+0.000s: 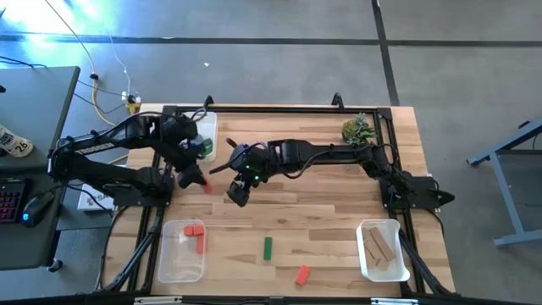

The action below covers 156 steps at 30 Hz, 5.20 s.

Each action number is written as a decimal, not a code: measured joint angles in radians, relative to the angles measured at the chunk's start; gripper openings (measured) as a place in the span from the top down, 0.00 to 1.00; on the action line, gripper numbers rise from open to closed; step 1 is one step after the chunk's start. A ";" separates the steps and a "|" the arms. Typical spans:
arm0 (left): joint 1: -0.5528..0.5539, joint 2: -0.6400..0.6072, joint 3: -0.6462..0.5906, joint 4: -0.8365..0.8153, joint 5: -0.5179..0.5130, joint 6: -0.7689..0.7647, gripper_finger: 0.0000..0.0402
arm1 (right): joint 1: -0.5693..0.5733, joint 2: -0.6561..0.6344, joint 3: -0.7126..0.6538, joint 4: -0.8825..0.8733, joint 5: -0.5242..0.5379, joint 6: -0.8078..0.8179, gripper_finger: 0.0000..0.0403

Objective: Sort & place blocks by color
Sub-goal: Put the orange block into the transparent bin, then put the green block into the top white bin

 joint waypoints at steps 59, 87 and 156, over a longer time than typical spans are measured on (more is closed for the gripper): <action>-0.929 0.201 -0.359 0.459 -0.077 -0.883 0.47 | 0.279 0.017 -0.441 0.097 -0.056 -1.017 0.36; -0.938 0.147 -0.359 0.846 -0.109 -0.953 0.46 | 0.287 0.148 -0.438 0.092 -0.055 -1.309 0.36; -0.253 0.148 -0.359 0.826 -0.130 -0.307 0.47 | 0.254 0.131 0.000 -0.177 0.673 -0.289 0.82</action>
